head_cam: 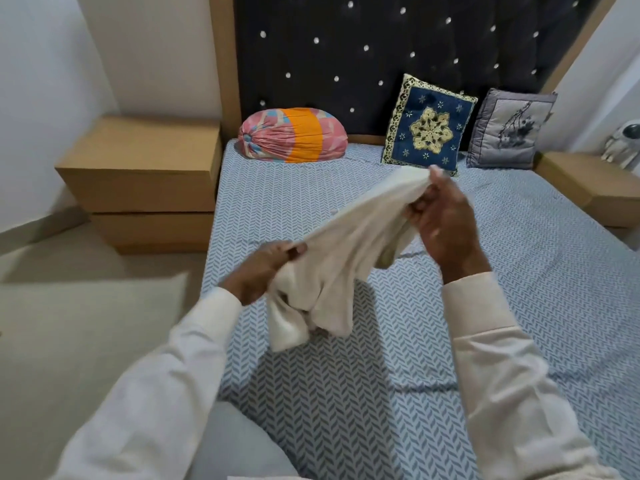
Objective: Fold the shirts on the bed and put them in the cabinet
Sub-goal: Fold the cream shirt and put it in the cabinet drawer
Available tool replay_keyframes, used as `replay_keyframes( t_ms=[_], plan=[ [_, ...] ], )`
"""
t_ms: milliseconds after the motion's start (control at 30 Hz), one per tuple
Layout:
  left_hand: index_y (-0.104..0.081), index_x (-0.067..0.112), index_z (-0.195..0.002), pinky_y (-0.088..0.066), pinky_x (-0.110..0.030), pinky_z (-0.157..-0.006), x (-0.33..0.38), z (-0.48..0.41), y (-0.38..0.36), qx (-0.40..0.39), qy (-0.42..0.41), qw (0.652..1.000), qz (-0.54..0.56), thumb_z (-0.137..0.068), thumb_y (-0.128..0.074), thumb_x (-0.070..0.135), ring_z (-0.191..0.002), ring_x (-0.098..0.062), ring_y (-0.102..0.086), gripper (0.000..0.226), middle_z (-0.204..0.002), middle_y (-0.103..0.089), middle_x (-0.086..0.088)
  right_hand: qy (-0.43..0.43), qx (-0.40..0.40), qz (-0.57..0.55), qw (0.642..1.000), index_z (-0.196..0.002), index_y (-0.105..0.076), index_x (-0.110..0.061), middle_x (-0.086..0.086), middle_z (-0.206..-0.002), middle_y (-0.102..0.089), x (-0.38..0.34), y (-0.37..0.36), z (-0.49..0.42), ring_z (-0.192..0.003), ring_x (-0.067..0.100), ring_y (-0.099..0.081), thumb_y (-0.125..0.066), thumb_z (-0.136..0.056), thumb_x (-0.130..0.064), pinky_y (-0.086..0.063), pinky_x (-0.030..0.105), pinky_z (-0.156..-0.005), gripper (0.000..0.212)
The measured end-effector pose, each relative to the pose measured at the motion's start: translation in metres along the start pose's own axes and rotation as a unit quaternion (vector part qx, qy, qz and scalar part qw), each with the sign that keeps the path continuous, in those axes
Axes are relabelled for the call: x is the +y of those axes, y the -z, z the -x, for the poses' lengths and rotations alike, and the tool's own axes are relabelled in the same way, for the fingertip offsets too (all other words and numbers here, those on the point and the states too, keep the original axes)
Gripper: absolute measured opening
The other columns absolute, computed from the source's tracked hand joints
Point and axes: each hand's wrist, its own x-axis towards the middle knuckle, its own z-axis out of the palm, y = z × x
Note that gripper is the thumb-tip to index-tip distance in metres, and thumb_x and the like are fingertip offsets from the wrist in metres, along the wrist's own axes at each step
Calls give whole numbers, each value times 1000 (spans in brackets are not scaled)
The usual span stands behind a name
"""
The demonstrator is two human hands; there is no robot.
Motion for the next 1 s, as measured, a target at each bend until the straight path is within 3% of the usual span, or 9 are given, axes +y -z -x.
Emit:
replay_keyframes(
  t_ms=[100,200,367,533,600,700,800,867,1000],
  plan=[
    [-69,7,-99,-47,-36,-78,34,-10,38,69,-24,992,-101,-81,-78,41,-86,-23,-61,39,-99,-69,-19,-4,123,101,987,-78,-60,-17,1,-67,-54,1,34,-30,-63,14,-55,-64,-89,-21,-48,28,-60,12],
    [-67,24,-103,-52,-33,-83,40,-35,65,219,-94,885,-399,-82,-74,23,-86,-15,-63,23,-98,-66,2,-40,158,264,951,-80,-53,-15,5,-68,-50,40,56,-48,-60,20,-51,-65,-90,-30,-43,29,-53,21],
    [-66,19,-100,-43,-27,-79,-19,-16,79,370,-17,844,-387,-86,-59,14,-93,-22,-60,16,-100,-63,-1,-123,149,452,871,-100,-54,-20,6,-97,-65,130,90,-28,-89,25,-64,-78,-73,-38,-53,38,-85,40],
    [-67,2,-83,-50,-30,-57,-111,15,63,155,318,859,-371,-84,-68,36,-60,-27,-64,34,-76,-69,-17,-171,-174,552,798,-112,-62,-19,-4,-94,-62,193,73,34,-83,13,-61,-87,-73,-18,-53,37,-91,46],
    [-63,2,-85,-44,-28,-50,-132,24,44,125,331,879,-320,-79,-77,35,-51,-23,-55,37,-69,-63,-16,-220,-318,575,721,-117,-59,-32,-3,-105,-59,216,62,60,-87,8,-59,-90,-65,-33,-53,31,-88,61],
    [-54,11,-75,-41,-30,-62,-145,25,21,145,226,898,-348,-83,-70,25,-72,-26,-60,23,-76,-59,-11,-167,-372,643,648,-115,-56,-35,-4,-111,-50,248,49,82,-103,15,-54,-84,-67,-42,-50,33,-87,56],
    [-63,14,-90,-53,-33,-76,-127,21,9,169,128,959,-191,-86,-57,11,-85,-24,-64,8,-89,-66,-6,-161,-363,617,680,-90,-62,-27,3,-94,-60,241,48,70,-96,28,-63,-74,-82,-26,-45,32,-74,15],
    [-62,10,-110,-56,-28,-66,-99,22,8,213,69,974,-37,-96,-50,5,-80,-18,-66,19,-94,-68,-5,-259,-360,488,752,-88,-61,-20,7,-84,-59,214,44,57,-81,24,-62,-75,-87,-24,-48,30,-67,15],
    [-51,9,-95,-60,-33,-61,-36,14,17,247,1,963,104,-104,-47,16,-61,-20,-58,12,-65,-50,-3,-299,-328,257,859,-106,-59,-4,10,-79,-56,136,21,27,-67,14,-55,-64,-96,-16,-48,22,-60,16]
  ],
)
